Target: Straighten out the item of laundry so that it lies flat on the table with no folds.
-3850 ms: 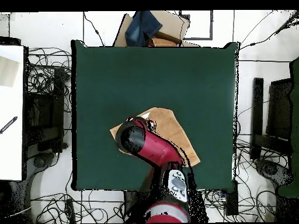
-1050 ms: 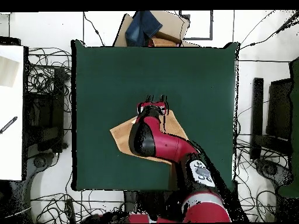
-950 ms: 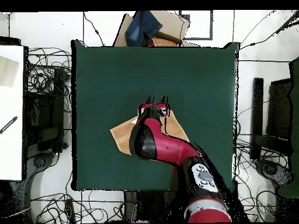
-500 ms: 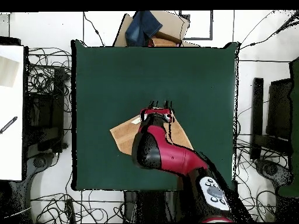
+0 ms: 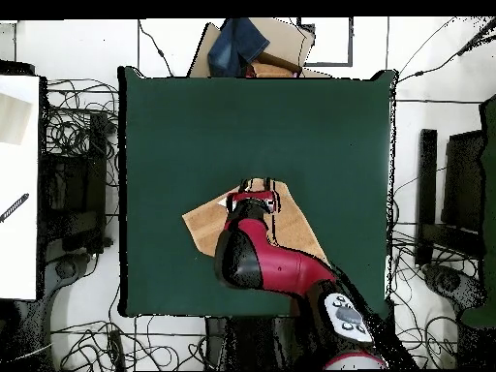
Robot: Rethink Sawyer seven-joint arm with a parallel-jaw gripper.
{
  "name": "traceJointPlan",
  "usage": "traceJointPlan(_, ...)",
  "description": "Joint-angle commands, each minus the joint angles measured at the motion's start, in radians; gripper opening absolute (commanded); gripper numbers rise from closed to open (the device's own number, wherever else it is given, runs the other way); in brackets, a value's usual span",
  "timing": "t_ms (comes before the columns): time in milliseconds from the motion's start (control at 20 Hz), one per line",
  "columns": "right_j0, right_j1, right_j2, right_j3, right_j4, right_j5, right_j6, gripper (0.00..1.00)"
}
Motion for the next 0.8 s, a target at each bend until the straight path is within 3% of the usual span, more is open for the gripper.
traceJointPlan(50,0.039,0.102,0.004,0.043,-0.033,-0.069,0.244,1.00)
traceJointPlan(450,0.090,0.212,-0.039,0.006,-0.027,-0.217,0.235,1.00)
traceJointPlan(650,0.077,0.266,-0.031,-0.015,-0.037,-0.246,0.237,1.00)
traceJointPlan(800,0.048,0.257,-0.010,-0.010,-0.066,-0.237,0.237,1.00)
